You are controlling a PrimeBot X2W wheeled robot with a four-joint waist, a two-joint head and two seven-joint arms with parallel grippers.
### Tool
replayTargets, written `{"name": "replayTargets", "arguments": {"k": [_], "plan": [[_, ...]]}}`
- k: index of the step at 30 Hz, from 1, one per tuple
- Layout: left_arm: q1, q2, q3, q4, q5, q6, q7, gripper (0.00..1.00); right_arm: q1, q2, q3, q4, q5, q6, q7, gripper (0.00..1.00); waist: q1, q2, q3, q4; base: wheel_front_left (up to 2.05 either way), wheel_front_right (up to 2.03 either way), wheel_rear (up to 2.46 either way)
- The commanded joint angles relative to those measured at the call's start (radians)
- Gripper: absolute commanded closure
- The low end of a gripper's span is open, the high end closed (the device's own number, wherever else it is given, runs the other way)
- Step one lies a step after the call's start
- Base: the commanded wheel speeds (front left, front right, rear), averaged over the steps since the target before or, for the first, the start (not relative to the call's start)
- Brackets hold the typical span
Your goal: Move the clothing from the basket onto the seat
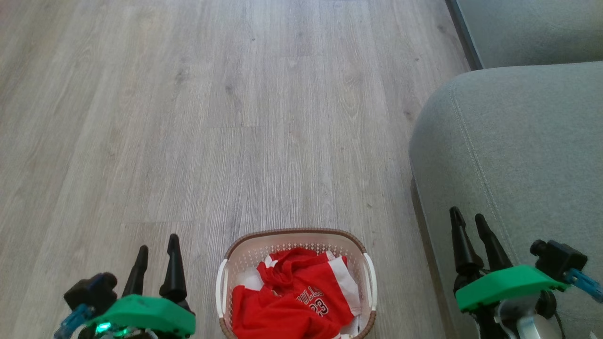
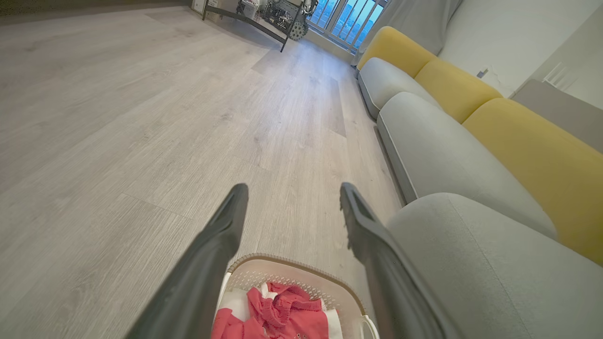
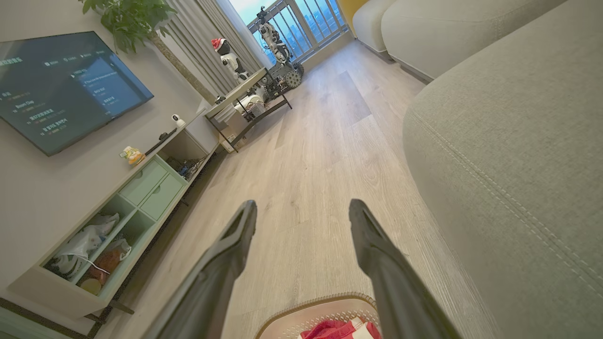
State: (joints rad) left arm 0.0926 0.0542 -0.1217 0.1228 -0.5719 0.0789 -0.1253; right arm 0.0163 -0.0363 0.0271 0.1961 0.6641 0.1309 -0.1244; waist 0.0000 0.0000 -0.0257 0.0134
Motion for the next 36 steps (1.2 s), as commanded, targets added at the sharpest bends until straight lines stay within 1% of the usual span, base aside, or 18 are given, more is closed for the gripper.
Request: {"name": "replayTargets", "arguments": {"k": [1,15,27,36], "plan": [[-0.022,0.013,0.012,-0.045,0.042,0.012,-0.017,0.0,-0.011,-0.011,0.021,-0.041,-0.039,0.0,-0.017,0.0,0.0,0.0,-0.001,0.0,0.0,0.0,0.0],[0.002,0.018,-0.013,-0.066,0.223,0.052,-0.061,0.0,-0.005,-0.012,0.045,-0.057,-0.218,0.0,-0.061,0.0,0.0,0.0,-0.003,0.001,0.0,0.0,0.0],[0.024,0.017,-0.03,-0.073,0.365,0.07,-0.096,0.0,0.001,-0.013,0.064,-0.065,-0.36,0.0,-0.096,0.0,0.0,0.0,-0.007,0.001,0.0,0.0,0.0],[0.039,0.013,-0.038,-0.059,0.453,0.081,-0.119,0.0,0.006,-0.013,0.08,-0.071,-0.453,0.0,-0.12,0.0,0.0,0.0,-0.009,0.001,0.0,0.0,0.0]]}}
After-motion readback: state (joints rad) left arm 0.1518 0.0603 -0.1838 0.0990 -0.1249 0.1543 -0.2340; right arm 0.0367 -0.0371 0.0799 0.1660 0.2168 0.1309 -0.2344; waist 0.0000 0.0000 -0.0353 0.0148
